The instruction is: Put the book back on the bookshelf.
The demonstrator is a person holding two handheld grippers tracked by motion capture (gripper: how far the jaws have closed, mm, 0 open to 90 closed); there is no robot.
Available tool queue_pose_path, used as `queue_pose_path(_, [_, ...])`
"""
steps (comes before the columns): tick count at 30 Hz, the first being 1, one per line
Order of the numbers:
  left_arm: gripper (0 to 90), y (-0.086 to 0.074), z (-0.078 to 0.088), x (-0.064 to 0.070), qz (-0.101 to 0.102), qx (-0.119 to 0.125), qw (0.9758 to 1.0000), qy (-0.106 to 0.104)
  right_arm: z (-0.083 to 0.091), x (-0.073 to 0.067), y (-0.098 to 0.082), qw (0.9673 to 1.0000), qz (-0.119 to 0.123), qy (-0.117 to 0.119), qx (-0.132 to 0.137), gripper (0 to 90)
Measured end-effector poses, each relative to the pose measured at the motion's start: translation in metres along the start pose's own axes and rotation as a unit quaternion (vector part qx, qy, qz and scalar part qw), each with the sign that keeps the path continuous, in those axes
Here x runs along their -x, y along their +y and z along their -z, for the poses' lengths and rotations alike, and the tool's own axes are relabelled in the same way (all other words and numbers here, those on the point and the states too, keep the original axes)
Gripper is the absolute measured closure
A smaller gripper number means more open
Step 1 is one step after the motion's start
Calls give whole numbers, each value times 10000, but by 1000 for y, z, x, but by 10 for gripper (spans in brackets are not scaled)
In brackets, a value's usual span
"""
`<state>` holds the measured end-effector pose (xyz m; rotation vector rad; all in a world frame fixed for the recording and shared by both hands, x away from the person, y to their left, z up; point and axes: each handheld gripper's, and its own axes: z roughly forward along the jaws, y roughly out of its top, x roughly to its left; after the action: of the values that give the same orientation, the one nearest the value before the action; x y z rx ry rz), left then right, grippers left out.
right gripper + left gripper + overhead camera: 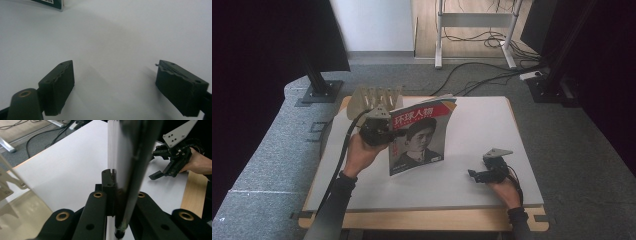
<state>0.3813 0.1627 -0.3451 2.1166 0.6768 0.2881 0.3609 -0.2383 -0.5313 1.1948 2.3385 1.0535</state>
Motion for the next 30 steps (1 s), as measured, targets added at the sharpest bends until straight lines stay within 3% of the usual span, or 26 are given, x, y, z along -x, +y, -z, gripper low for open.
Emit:
queue_pose_path(17, [872, -21, 53, -22, 380, 104, 9979, 523, -2, -3, -3, 9998, 145, -107, 74, 131])
queue_pose_path(23, [872, -32, 79, -31, 584, 231, 9951, 761, -2, -3, -3, 9998, 144, -107, 76, 131])
queue_pose_path(30, [872, -43, 104, -40, 801, 298, 9899, 1130, -2, -3, -3, 9998, 125, -106, 83, 131])
